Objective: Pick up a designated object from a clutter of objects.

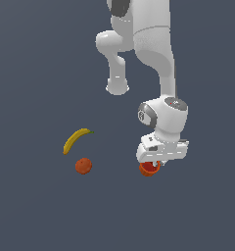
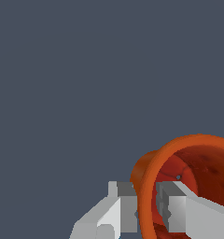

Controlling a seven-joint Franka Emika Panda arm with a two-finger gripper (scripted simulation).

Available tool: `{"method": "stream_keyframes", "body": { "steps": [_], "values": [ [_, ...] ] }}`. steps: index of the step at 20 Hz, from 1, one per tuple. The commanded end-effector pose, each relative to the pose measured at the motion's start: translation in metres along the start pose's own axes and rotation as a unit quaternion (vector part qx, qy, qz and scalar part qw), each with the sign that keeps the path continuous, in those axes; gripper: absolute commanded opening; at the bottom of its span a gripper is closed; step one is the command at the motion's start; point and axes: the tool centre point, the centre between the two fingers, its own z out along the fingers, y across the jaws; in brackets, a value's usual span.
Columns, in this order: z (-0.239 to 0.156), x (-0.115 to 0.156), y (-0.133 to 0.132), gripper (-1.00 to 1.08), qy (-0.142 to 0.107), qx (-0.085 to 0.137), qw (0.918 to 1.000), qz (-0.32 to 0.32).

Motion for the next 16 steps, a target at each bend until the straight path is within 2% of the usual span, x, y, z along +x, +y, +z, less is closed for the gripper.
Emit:
{"method": "stream_keyframes", "body": {
  "steps": [1, 16],
  "values": [
    [0.0, 0.0, 0.0, -1.0, 0.0, 0.0, 1.0, 0.0],
    [-0.014, 0.0, 0.005, -1.0, 0.0, 0.0, 1.0, 0.0]
  ]
}}
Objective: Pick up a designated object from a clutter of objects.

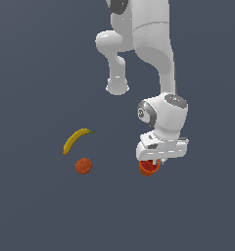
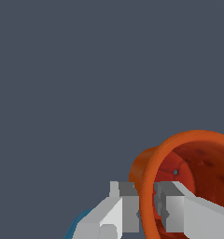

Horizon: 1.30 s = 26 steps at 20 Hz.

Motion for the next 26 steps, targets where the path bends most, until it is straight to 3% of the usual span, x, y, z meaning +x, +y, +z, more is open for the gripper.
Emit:
{"method": "stream_keyframes", "body": {
  "steps": [1, 10, 26],
  "values": [
    [-0.009, 0.001, 0.003, -1.0, 0.001, 0.0, 1.0, 0.0],
    [-0.064, -0.001, 0.021, -1.0, 0.002, 0.0, 1.0, 0.0],
    [-0.218, -0.004, 0.073, -1.0, 0.002, 0.001, 1.0, -0.001]
  ]
}}
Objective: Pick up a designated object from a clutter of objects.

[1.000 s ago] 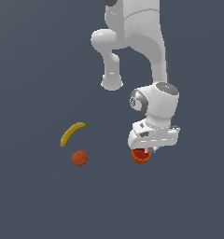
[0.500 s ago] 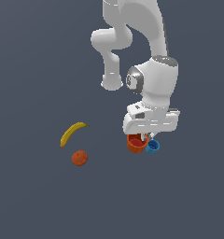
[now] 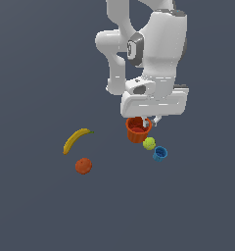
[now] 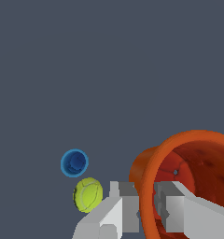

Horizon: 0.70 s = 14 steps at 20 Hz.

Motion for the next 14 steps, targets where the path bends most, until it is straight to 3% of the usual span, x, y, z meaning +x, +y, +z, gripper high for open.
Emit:
{"method": "stream_keyframes", "body": {
  "steps": [1, 14],
  "values": [
    [-0.028, 0.0, 0.009, -1.0, 0.001, 0.001, 1.0, 0.0],
    [-0.15, 0.001, 0.05, -1.0, 0.001, 0.001, 1.0, 0.001]
  ]
}}
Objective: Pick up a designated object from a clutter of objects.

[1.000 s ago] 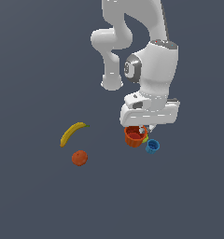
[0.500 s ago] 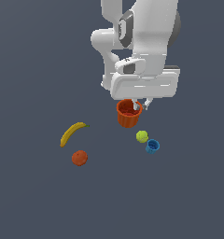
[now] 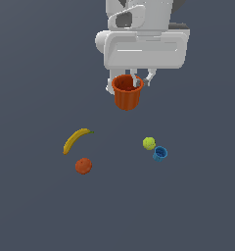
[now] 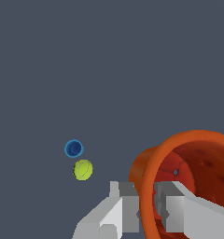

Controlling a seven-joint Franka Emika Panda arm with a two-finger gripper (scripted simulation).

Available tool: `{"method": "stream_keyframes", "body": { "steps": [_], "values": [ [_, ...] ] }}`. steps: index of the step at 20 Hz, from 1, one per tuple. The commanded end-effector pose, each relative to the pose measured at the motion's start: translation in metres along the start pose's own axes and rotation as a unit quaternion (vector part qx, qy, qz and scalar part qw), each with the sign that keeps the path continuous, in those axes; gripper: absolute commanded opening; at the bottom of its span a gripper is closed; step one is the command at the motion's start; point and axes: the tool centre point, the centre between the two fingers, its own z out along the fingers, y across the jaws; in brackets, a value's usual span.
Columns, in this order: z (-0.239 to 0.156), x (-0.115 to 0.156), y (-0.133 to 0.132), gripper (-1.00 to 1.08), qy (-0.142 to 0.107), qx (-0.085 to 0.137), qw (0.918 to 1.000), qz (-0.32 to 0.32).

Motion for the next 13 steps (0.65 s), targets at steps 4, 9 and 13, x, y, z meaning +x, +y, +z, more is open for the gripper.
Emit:
{"method": "stream_keyframes", "body": {
  "steps": [4, 9, 13],
  "values": [
    [-0.035, 0.001, 0.012, -1.0, 0.0, 0.0, 1.0, 0.0],
    [-0.051, 0.003, 0.017, -1.0, 0.0, -0.001, 1.0, 0.0],
    [-0.055, 0.004, 0.018, -1.0, 0.0, -0.001, 1.0, 0.0]
  ]
}}
